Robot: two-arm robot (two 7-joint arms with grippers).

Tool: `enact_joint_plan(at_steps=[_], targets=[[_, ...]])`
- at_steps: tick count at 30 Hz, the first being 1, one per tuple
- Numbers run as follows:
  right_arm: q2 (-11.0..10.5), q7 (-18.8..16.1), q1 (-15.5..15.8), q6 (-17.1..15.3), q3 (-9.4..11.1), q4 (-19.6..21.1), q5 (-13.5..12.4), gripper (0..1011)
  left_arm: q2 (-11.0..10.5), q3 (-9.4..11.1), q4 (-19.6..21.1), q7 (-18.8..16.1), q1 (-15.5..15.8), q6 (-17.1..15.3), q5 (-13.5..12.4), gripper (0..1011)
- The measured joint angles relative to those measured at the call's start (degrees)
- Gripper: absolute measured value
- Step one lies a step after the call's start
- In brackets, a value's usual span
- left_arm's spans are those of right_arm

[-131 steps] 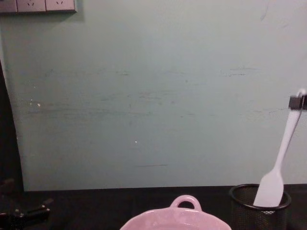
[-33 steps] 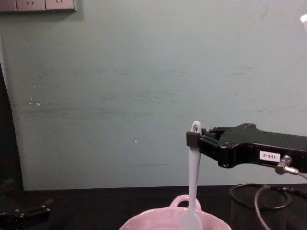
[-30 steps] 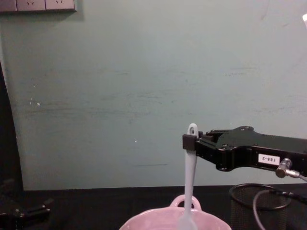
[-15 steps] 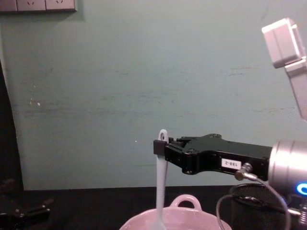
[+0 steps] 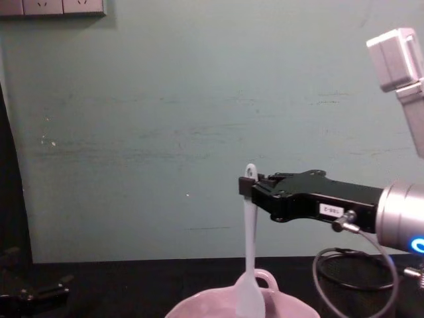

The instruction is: Use the one hand to pick up the spoon and stir the clear water in the bowl.

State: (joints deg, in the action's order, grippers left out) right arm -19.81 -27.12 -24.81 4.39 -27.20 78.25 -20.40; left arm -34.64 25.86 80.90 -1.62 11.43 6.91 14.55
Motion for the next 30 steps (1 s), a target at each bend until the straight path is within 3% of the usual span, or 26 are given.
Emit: enact_joint_plan(at_steps=[9, 15, 24, 30], targets=[[-3.1, -1.2, 3.1, -1.9, 2.0, 5.4, -0.4, 116, 0.0, 0.0, 0.0, 0.0, 0.0, 0.0, 0.0, 1011], [-5.0, -3.1, 5.7, -5.0, 2.6, 9.9, -3.5, 116, 0.0, 0.0, 0.0, 0.0, 0.0, 0.0, 0.0, 1011], [-4.3, -4.1, 6.1, -7.9, 0.6, 11.0, -6.8, 116, 0.0, 0.0, 0.0, 0.0, 0.0, 0.0, 0.0, 1011], [-2.3, -3.3, 4.5, -6.4, -1.0, 8.4, -6.6, 116, 0.0, 0.0, 0.0, 0.0, 0.0, 0.0, 0.0, 1011]])
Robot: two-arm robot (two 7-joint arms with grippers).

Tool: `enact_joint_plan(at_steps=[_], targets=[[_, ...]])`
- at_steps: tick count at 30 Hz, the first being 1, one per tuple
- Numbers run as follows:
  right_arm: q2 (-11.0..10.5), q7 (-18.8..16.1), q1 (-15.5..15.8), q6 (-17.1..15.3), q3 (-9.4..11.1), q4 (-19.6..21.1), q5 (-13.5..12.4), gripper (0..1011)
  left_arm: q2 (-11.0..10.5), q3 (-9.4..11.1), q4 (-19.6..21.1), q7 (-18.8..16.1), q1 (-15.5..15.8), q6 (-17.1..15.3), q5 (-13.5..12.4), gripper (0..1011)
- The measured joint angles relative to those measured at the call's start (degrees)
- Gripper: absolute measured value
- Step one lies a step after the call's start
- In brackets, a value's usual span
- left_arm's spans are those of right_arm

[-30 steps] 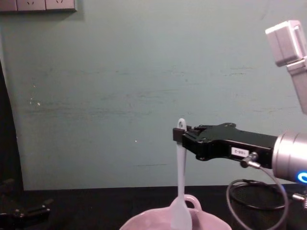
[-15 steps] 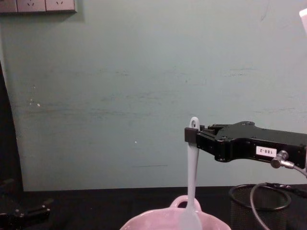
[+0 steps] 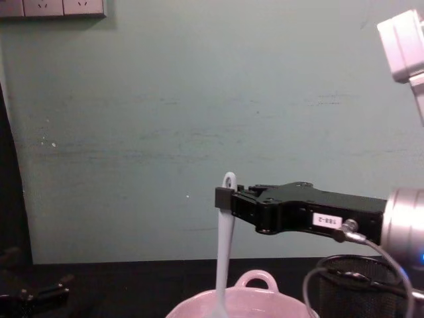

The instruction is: Use the one hand to pick up the spoon and stir the clear water in the bowl.

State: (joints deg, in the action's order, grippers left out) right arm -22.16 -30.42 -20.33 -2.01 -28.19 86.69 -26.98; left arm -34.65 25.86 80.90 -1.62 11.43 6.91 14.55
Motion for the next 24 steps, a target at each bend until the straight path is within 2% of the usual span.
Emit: enact_joint_plan(at_steps=[6, 11, 18, 24], targets=[[2.4, 2.4, -1.5, 4.9, -0.4, -3.9, 3.0, 116, 0.0, 0.0, 0.0, 0.0, 0.0, 0.0, 0.0, 1011], [3.8, 4.5, -2.4, 7.7, 0.2, -6.2, 5.8, 116, 0.0, 0.0, 0.0, 0.0, 0.0, 0.0, 0.0, 1011], [3.6, 7.0, -3.1, 8.1, 1.7, -7.1, 9.4, 116, 0.0, 0.0, 0.0, 0.0, 0.0, 0.0, 0.0, 1011], [1.6, 6.8, -1.4, 6.1, 3.2, -4.1, 9.9, 116, 0.0, 0.0, 0.0, 0.0, 0.0, 0.0, 0.0, 1011]])
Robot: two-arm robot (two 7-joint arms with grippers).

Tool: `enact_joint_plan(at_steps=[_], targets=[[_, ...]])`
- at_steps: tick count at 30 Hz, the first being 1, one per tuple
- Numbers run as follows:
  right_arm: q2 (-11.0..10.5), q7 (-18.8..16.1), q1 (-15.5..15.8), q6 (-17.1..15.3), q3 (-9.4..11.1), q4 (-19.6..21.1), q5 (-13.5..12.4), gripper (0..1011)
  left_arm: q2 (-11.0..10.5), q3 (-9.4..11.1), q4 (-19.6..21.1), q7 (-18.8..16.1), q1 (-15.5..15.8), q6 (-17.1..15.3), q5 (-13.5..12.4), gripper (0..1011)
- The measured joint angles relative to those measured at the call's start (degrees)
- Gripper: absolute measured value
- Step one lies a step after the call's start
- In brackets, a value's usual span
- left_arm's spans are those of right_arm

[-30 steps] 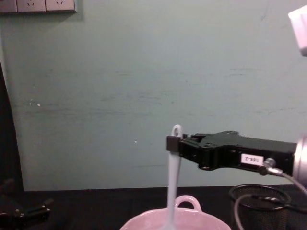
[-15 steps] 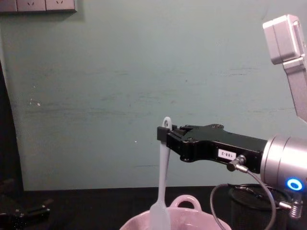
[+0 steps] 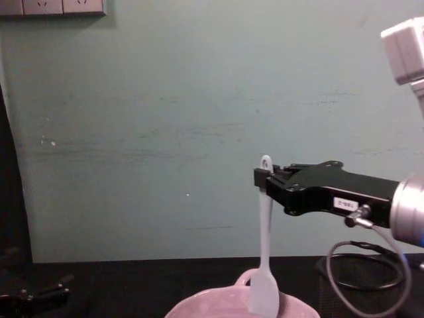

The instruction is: Use the one hand to pick up the spoon and stir the clear water in the bowl.

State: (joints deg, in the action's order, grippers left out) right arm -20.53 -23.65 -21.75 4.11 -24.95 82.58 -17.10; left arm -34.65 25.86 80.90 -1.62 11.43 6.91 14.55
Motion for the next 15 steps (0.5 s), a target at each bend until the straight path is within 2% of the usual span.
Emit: enact_joint_plan(at_steps=[3, 8, 15], targets=[[-1.0, -0.6, 1.2, -1.0, 0.6, 2.0, -0.2, 116, 0.0, 0.0, 0.0, 0.0, 0.0, 0.0, 0.0, 1011], [-2.8, -2.3, 3.9, -3.3, 1.5, 6.4, -2.0, 116, 0.0, 0.0, 0.0, 0.0, 0.0, 0.0, 0.0, 1011], [-3.5, -3.9, 6.1, -6.0, 1.0, 9.7, -4.8, 116, 0.0, 0.0, 0.0, 0.0, 0.0, 0.0, 0.0, 1011]])
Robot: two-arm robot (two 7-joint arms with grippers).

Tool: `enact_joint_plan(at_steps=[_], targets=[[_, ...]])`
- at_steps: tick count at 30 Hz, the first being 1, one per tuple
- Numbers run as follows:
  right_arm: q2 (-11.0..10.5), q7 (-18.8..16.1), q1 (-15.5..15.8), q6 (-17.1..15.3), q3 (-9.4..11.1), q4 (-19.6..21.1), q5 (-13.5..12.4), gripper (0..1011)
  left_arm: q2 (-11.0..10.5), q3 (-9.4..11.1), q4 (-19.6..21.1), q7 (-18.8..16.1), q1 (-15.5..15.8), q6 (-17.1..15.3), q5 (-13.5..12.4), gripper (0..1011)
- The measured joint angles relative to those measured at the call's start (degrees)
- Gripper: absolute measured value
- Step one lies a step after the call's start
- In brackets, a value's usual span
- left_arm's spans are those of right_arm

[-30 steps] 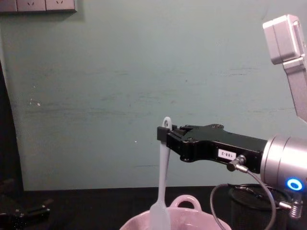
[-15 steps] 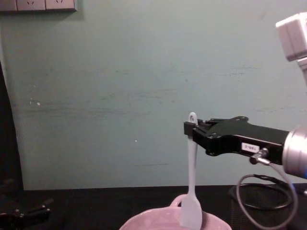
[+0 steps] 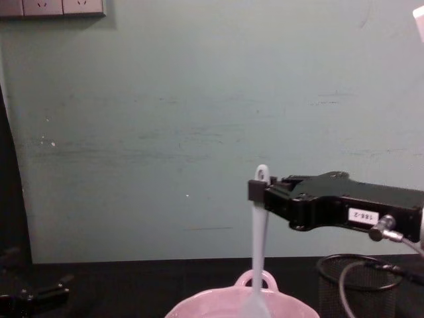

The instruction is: Use the one hand to pick up the spoon and stir the clear water in the bowl.

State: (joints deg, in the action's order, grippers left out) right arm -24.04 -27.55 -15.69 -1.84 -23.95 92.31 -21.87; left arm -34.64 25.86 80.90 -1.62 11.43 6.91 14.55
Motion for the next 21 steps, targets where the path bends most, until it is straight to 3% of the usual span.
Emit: enact_joint_plan(at_steps=[4, 11, 21], targets=[[0.6, -0.3, 0.1, -0.9, -1.2, 0.2, -0.9, 116, 0.0, 0.0, 0.0, 0.0, 0.0, 0.0, 0.0, 1011], [3.3, 0.7, -2.0, -0.4, -3.1, -3.2, -0.6, 116, 0.0, 0.0, 0.0, 0.0, 0.0, 0.0, 0.0, 1011], [6.9, 5.0, -4.8, 6.2, -2.3, -9.8, 4.4, 116, 0.0, 0.0, 0.0, 0.0, 0.0, 0.0, 0.0, 1011]])
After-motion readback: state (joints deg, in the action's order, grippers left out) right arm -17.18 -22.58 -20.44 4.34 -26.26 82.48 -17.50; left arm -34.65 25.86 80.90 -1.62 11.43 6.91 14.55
